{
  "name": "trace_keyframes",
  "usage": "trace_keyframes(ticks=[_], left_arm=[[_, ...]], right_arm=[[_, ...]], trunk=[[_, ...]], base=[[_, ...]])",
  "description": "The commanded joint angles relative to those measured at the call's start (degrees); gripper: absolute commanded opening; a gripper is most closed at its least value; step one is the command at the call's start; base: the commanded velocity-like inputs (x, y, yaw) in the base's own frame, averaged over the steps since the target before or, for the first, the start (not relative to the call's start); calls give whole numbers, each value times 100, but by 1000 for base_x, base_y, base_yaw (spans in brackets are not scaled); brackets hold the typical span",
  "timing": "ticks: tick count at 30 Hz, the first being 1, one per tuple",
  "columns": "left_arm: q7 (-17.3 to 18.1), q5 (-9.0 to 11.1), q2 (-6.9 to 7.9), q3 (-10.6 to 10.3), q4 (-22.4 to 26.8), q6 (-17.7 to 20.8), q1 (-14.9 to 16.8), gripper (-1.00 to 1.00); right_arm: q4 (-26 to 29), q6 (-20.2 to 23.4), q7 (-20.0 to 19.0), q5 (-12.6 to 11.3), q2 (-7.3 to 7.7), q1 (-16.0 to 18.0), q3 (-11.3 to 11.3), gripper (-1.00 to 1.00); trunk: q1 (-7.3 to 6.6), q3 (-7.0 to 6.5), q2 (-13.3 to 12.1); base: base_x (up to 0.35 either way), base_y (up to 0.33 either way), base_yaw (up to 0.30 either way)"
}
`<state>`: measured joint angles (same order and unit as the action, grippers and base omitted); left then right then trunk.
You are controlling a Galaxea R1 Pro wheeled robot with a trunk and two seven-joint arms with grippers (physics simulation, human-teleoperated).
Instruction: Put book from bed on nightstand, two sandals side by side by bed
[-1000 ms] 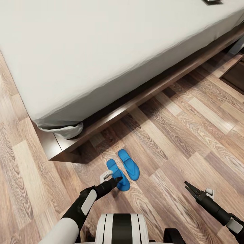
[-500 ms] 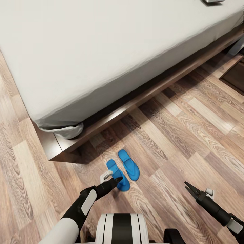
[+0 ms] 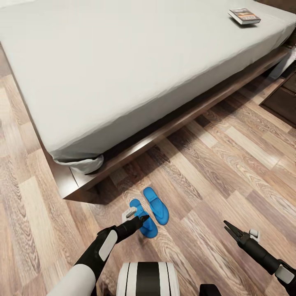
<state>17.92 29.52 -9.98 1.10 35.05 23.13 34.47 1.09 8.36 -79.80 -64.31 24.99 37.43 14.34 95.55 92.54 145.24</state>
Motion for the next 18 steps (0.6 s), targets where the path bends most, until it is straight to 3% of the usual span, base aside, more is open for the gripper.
trace_keyframes(ticks=[1, 18], left_arm=[[0, 47, -2, 7, 6, 50, 0, 100], [65, 14, 48, -26, -56, 88, -8, 100]], right_arm=[[-1, 60, -19, -56, 1, 2, 51, 100], [-3, 60, -20, -24, -16, 2, 51, 100]], trunk=[[-3, -20, 0], [-47, -396, -23]], base=[[0, 0, 0], [0, 0, 0]])
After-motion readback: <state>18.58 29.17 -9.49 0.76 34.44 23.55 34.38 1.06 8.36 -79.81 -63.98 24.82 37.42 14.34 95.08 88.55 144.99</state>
